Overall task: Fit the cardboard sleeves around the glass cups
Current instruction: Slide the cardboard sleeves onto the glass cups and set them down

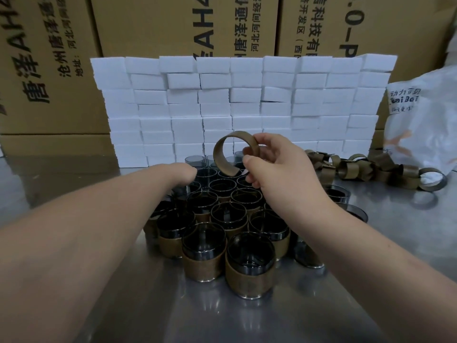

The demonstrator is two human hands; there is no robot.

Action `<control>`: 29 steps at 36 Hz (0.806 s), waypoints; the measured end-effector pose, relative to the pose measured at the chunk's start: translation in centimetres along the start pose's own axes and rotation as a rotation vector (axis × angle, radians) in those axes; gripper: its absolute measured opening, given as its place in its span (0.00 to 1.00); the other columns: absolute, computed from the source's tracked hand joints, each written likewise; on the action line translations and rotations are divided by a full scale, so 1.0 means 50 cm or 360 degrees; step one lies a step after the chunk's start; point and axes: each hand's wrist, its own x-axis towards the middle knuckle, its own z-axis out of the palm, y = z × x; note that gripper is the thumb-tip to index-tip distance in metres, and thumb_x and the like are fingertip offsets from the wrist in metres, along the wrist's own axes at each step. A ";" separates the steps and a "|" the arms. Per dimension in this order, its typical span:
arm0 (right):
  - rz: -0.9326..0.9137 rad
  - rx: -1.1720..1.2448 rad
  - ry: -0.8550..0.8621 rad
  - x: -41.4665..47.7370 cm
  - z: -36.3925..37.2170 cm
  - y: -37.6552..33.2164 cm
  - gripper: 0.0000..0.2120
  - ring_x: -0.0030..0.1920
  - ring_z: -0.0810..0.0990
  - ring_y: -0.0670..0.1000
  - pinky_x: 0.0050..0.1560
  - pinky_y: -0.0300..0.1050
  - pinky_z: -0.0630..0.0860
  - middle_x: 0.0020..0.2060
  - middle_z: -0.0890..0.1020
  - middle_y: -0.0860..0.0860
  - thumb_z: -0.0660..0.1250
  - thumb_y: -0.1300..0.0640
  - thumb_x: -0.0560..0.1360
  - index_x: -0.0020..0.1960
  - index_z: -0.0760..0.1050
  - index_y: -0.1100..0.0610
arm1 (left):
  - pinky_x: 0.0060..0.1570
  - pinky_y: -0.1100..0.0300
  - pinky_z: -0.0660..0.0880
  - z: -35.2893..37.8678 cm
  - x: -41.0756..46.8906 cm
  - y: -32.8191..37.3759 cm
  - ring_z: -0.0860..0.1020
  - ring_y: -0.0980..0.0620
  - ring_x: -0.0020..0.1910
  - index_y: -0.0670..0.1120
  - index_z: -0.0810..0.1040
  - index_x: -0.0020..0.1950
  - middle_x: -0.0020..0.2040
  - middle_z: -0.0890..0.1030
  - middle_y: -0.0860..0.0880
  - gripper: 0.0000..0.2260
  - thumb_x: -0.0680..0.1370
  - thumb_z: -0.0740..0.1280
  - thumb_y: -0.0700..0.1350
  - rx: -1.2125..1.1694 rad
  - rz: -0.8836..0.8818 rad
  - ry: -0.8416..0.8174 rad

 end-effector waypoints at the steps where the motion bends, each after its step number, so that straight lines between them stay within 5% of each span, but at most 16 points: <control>1: -0.0004 -0.0015 0.0000 0.000 0.000 0.000 0.12 0.32 0.78 0.43 0.35 0.40 0.77 0.50 0.80 0.46 0.64 0.58 0.74 0.56 0.72 0.48 | 0.50 0.57 0.65 -0.001 0.001 -0.003 0.70 0.47 0.50 0.39 0.71 0.63 0.61 0.73 0.40 0.18 0.82 0.47 0.45 0.0033 0.0017 0.0014; 5: -0.0005 0.0001 0.0007 -0.001 -0.002 0.001 0.15 0.31 0.75 0.46 0.34 0.42 0.76 0.50 0.80 0.47 0.64 0.59 0.75 0.60 0.73 0.48 | 0.40 0.57 0.67 -0.009 -0.001 -0.020 0.72 0.46 0.37 0.43 0.72 0.38 0.41 0.76 0.43 0.17 0.79 0.50 0.49 0.0121 -0.0043 0.0288; 10: -0.0026 0.0001 0.0051 -0.001 -0.001 0.005 0.16 0.29 0.74 0.43 0.32 0.34 0.75 0.46 0.79 0.45 0.62 0.56 0.76 0.63 0.73 0.46 | 0.42 0.53 0.66 -0.016 -0.029 -0.032 0.69 0.41 0.52 0.44 0.72 0.51 0.50 0.72 0.42 0.12 0.76 0.57 0.51 -0.0329 -0.0065 0.0982; 16: -0.0073 -0.0036 0.0059 -0.008 0.001 0.003 0.15 0.36 0.76 0.33 0.33 0.19 0.67 0.50 0.78 0.39 0.61 0.54 0.78 0.64 0.73 0.47 | 0.32 0.57 0.62 -0.046 -0.115 0.018 0.70 0.49 0.36 0.46 0.61 0.48 0.38 0.70 0.51 0.14 0.77 0.58 0.56 -0.1515 -0.0112 0.1480; 19: -0.0067 0.0040 0.0090 -0.015 0.004 -0.002 0.13 0.41 0.79 0.49 0.33 0.21 0.67 0.37 0.80 0.34 0.61 0.55 0.78 0.60 0.76 0.46 | 0.32 0.59 0.60 -0.057 -0.161 0.044 0.66 0.54 0.32 0.49 0.63 0.42 0.36 0.67 0.53 0.12 0.78 0.55 0.56 -0.2121 -0.0103 0.1466; 22: -0.0138 0.0123 0.0127 -0.017 0.006 -0.002 0.12 0.40 0.77 0.57 0.30 0.28 0.71 0.35 0.83 0.45 0.61 0.58 0.77 0.49 0.78 0.42 | 0.33 0.59 0.62 -0.048 -0.209 0.061 0.64 0.53 0.30 0.51 0.69 0.47 0.36 0.68 0.52 0.13 0.77 0.53 0.59 -0.2635 -0.0217 0.1116; 24: -0.0181 0.0166 0.0133 -0.019 0.010 -0.003 0.13 0.44 0.76 0.58 0.34 0.33 0.77 0.42 0.81 0.49 0.62 0.58 0.77 0.46 0.77 0.40 | 0.30 0.60 0.62 -0.034 -0.240 0.070 0.63 0.53 0.28 0.48 0.72 0.56 0.38 0.70 0.50 0.20 0.76 0.54 0.61 -0.2745 -0.0355 0.0904; 27: -0.0188 0.0188 0.0130 -0.025 0.014 -0.003 0.15 0.45 0.77 0.59 0.44 0.48 0.74 0.40 0.83 0.42 0.62 0.61 0.76 0.46 0.78 0.40 | 0.25 0.62 0.59 -0.015 -0.274 0.084 0.61 0.53 0.24 0.46 0.70 0.42 0.34 0.69 0.49 0.17 0.78 0.53 0.58 -0.2750 -0.0367 0.0740; 29: -0.0167 0.0165 0.0111 -0.027 0.016 -0.004 0.15 0.46 0.78 0.57 0.46 0.47 0.74 0.40 0.84 0.42 0.62 0.61 0.77 0.51 0.78 0.42 | 0.25 0.63 0.60 -0.010 -0.290 0.089 0.62 0.53 0.24 0.47 0.68 0.38 0.30 0.69 0.51 0.15 0.79 0.53 0.55 -0.2710 -0.0315 0.0697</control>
